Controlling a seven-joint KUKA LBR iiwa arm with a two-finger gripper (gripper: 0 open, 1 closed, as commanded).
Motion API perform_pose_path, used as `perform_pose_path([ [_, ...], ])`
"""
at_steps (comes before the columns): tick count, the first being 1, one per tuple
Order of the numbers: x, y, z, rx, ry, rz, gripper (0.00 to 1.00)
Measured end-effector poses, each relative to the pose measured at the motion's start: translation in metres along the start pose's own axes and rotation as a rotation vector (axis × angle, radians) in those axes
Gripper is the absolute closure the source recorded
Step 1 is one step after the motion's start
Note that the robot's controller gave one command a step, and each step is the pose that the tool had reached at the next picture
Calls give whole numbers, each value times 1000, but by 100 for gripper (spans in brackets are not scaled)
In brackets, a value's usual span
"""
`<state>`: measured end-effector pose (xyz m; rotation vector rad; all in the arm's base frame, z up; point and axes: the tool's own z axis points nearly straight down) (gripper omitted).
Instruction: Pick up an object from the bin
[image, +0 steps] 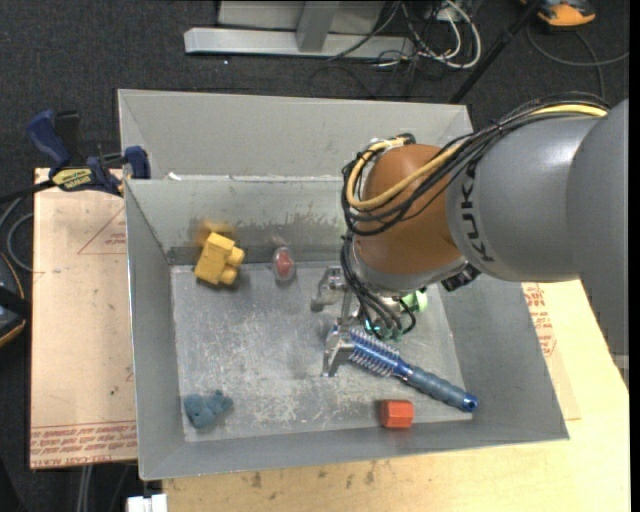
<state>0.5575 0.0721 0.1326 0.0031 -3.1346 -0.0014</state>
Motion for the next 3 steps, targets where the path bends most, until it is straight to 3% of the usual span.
perform_pose_path([
  [1, -11, -75, 57, -5, -14, -284, 0],
  [2, -13, -75, 55, -3, -22, -284, 100],
  [3, -3, -46, -72, 1, -17, -324, 100],
])
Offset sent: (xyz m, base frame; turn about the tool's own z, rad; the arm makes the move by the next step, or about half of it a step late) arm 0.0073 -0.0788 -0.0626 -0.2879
